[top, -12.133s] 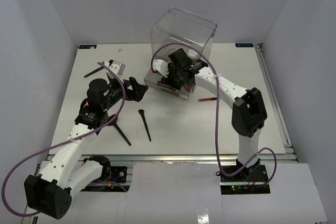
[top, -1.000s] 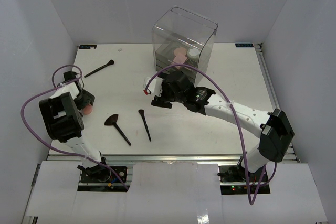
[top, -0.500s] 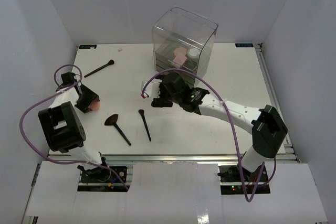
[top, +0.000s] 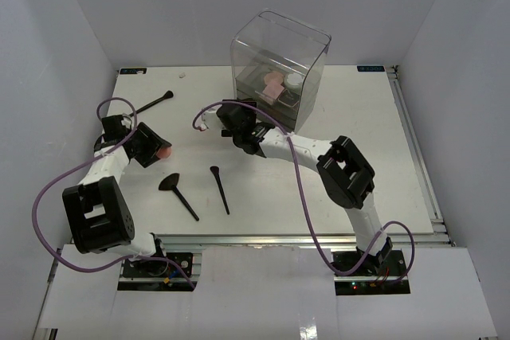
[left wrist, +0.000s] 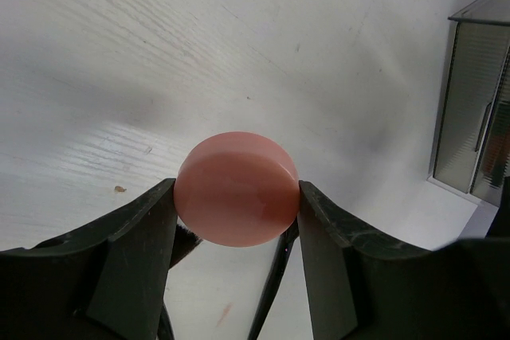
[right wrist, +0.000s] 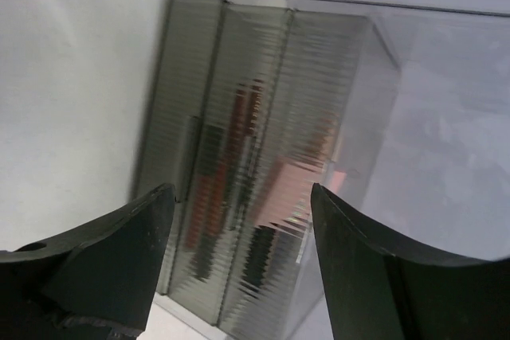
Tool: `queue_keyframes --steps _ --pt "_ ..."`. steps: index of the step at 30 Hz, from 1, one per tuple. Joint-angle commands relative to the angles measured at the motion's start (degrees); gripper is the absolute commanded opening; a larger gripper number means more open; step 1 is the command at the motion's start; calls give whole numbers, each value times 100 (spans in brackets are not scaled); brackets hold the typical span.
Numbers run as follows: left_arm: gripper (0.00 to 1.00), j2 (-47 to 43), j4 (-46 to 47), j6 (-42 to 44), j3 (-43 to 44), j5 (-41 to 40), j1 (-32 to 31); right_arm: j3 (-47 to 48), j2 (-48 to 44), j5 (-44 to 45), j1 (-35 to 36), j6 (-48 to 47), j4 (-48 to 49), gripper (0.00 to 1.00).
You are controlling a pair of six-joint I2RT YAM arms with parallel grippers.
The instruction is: Organize the makeup
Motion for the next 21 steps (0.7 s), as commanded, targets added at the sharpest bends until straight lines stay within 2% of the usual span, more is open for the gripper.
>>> queue_keyframes --steps 1,17,19,21 --pt "12 -97 391 -24 -124 249 -62 319 140 967 -142 -572 820 73" --pt "13 -5 490 -76 -207 326 -63 515 458 1260 -446 -567 951 59" --pt "13 -5 491 -77 -207 326 -71 522 487 1278 -465 -574 951 55" --pt "13 -5 495 -72 -207 326 -66 495 471 1293 -480 -541 951 47"
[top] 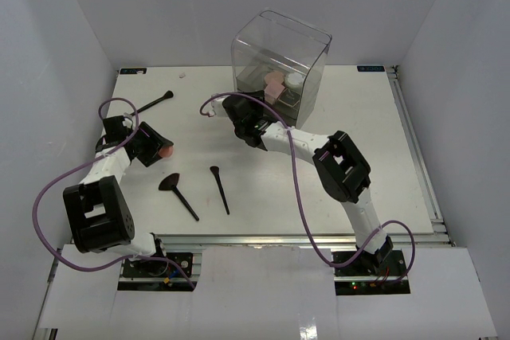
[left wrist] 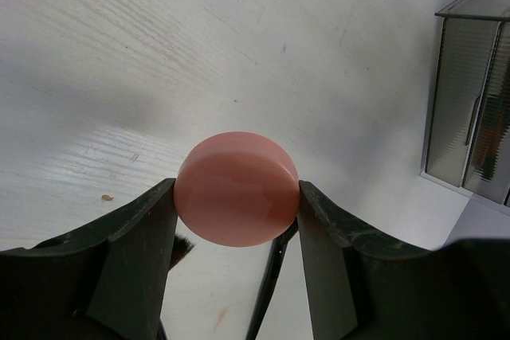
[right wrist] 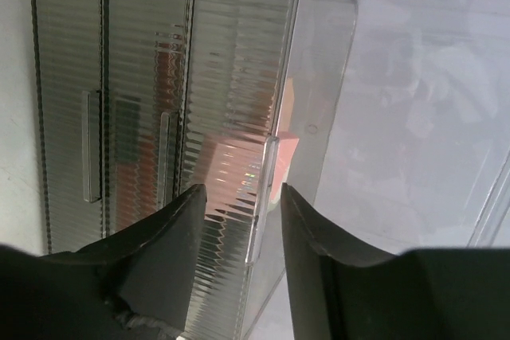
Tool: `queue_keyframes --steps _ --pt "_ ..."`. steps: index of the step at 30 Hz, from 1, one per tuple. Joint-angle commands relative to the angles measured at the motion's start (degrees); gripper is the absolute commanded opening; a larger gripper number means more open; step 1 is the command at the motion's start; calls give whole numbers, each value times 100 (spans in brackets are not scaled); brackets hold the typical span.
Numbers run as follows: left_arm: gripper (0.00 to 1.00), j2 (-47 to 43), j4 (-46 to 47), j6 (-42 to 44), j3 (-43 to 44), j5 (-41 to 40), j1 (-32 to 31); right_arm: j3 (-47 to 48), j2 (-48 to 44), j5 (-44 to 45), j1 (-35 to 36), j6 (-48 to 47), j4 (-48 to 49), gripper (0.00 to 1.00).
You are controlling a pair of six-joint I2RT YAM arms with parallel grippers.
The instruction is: Organize the makeup
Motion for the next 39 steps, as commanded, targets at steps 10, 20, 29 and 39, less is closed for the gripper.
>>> queue_keyframes --steps 10,20,29,39 --pt "13 -14 174 -17 -79 183 -8 44 -73 291 -86 146 247 23" --pt "13 62 394 -138 -98 726 -49 -242 -381 259 -62 38 525 8" --pt "13 492 735 -482 212 1457 -596 -476 -1223 -231 149 652 -4 8" --pt "12 1098 1297 -1321 1204 1346 -2017 -305 -2018 -709 328 1263 -761 8"
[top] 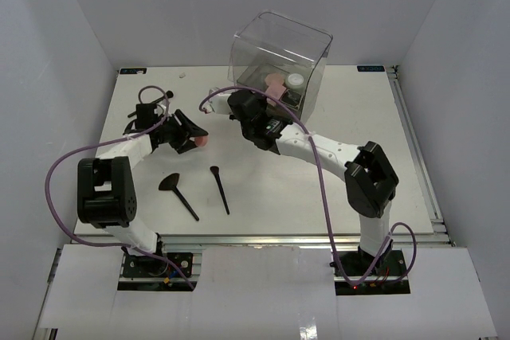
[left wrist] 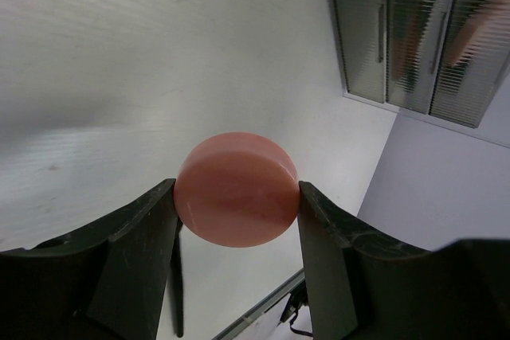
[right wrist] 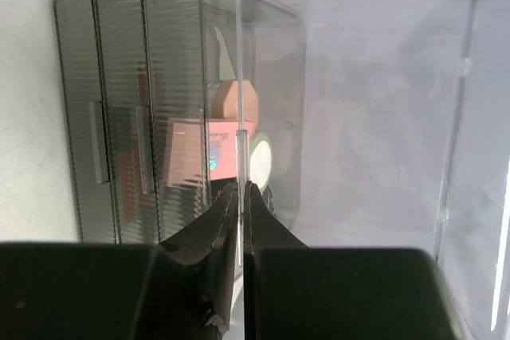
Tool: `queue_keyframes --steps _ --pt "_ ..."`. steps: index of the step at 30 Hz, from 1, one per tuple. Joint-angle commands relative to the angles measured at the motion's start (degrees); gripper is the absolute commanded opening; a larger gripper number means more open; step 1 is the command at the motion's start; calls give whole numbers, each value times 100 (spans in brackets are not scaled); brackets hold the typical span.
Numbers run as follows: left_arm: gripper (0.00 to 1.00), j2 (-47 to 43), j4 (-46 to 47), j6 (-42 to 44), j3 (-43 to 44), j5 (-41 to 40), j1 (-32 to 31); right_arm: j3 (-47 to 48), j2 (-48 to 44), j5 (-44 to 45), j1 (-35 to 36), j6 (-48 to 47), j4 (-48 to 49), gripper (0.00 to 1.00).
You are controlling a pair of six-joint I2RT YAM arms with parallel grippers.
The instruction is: Organize the makeup
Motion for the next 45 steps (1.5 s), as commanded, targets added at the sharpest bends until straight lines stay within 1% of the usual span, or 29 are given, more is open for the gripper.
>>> queue_keyframes --steps 1,3,8,11,14,22,27,36,41,45 --pt "12 149 592 -565 660 63 -711 284 -613 -77 38 421 -255 8" --pt "12 288 952 -797 794 -32 -972 361 -699 -59 65 431 -301 8" --pt "11 652 1930 -1572 1103 -258 -1399 488 -861 -62 88 456 -366 8" --pt "11 929 2311 -1869 1290 -462 -1577 507 -908 -69 96 455 -394 8" --pt "10 1068 2906 -2363 1370 -694 -1775 532 -957 -61 97 464 -418 8" --pt "10 1109 4140 -3029 1159 -1909 -2187 722 -1027 -109 105 521 -477 8" --pt "8 1313 5022 -3080 1087 -2370 -2416 935 -992 -133 105 616 -611 8" --pt "8 1781 6612 -3203 875 -2809 -2589 971 -1016 -200 123 715 -671 8" --pt "9 1950 6999 -3165 918 -3047 -2702 989 -1027 -246 132 738 -700 8" --pt "9 2008 7292 -2795 984 -3425 -2865 1006 -1036 -263 149 772 -717 8"
